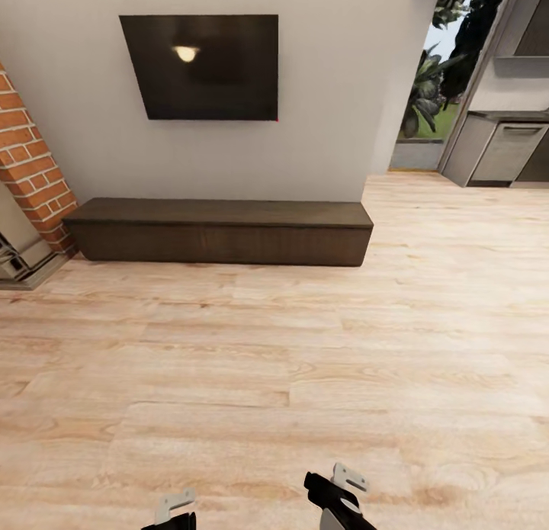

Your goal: Place each of the two pumpkins and all three candles from the living room inside a cabinet in the living room (use any cabinet), then make sure every cabinet is closed, and position the cauldron so it is next to a table in the living room.

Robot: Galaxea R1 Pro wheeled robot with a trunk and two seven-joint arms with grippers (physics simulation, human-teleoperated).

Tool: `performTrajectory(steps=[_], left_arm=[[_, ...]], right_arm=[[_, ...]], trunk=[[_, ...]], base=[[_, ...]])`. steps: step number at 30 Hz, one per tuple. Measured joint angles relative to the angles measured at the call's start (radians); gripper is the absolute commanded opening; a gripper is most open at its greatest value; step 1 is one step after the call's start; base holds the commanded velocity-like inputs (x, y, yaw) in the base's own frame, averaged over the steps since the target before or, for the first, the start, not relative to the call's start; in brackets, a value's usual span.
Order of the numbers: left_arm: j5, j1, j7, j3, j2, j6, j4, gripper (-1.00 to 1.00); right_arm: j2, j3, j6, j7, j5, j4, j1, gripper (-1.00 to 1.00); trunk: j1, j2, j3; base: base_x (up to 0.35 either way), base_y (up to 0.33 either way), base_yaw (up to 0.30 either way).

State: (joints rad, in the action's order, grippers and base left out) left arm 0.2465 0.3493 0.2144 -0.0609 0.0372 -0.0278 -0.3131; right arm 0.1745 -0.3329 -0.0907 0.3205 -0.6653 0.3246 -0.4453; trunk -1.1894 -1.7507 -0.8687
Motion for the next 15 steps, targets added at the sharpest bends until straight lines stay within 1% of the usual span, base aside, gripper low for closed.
performTrajectory(steps=[4, 11, 15], left_arm=[[-0.001, 0.000, 0.000, -0.001, 0.000, 0.000, 0.000, 1.00], [-0.001, 0.000, 0.001, -0.001, 0.000, 0.000, 0.000, 1.00], [-0.001, 0.000, 0.002, -0.001, 0.000, 0.000, 0.000, 1.00]], right_arm=[[0.000, 0.000, 0.000, -0.002, 0.003, 0.000, 0.000, 1.00], [0.000, -0.002, 0.001, -0.002, 0.007, 0.000, 0.000, 1.00], [0.000, 0.000, 0.000, -0.005, 0.003, 0.000, 0.000, 1.00]], trunk=[[0.000, 0.000, 0.000], [0.000, 0.000, 0.000], [0.000, 0.000, 0.000]], base=[[0.314, 0.104, 0.000], [0.319, 0.034, 0.000], [0.320, 0.114, 0.000]])
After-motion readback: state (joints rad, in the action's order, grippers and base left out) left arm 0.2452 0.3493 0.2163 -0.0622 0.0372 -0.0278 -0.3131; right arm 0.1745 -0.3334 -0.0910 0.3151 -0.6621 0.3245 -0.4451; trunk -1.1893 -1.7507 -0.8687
